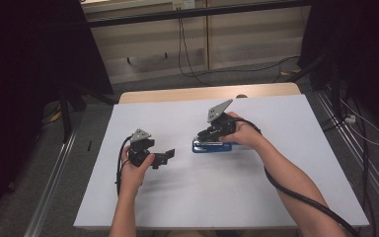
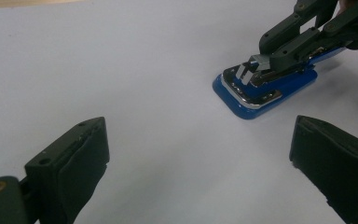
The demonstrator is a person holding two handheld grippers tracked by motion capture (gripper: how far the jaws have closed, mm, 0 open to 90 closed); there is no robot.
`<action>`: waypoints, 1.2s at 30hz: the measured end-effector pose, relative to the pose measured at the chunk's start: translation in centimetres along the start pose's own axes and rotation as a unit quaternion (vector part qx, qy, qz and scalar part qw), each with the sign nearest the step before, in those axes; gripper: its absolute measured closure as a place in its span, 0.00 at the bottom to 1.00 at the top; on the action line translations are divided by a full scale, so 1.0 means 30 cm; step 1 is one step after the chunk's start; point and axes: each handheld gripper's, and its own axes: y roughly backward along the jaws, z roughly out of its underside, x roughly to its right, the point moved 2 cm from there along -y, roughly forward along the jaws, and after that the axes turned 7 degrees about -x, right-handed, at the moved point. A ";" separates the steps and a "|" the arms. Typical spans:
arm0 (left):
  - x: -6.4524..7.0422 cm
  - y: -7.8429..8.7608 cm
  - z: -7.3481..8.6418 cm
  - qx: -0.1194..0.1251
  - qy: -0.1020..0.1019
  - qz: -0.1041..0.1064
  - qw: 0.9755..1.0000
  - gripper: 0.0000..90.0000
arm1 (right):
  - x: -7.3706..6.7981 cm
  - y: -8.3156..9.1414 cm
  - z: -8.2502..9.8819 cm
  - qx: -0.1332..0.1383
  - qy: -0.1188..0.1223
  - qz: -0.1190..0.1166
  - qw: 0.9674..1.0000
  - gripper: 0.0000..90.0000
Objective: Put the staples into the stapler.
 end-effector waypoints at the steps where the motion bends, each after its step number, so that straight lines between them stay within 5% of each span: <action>1: 0.000 -0.001 0.000 0.000 0.000 0.000 1.000 0.05 | -0.001 0.000 0.000 -0.003 0.002 0.000 1.000 0.88; 36: -0.001 0.003 -0.001 0.002 -0.001 -0.002 1.000 0.05 | 0.005 0.002 -0.002 -0.009 0.005 0.002 1.000 0.88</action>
